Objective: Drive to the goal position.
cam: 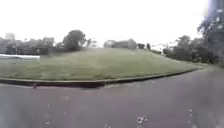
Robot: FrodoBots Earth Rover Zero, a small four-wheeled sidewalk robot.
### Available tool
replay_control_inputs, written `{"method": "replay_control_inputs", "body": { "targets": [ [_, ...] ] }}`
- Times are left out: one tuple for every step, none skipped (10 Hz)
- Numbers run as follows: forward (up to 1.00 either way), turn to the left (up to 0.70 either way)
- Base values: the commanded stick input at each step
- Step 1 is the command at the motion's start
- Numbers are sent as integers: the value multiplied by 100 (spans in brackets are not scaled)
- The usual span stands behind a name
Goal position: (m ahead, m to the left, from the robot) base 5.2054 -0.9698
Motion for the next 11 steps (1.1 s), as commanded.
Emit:
{"method": "replay_control_inputs", "body": {
  "targets": [
    [0, -45],
    [0, -45],
    [0, -45],
    [0, -45],
    [0, -45],
    [0, -45],
    [0, -45],
    [0, -41],
    [0, -27],
    [0, -13],
    [0, 0]
  ]
}}
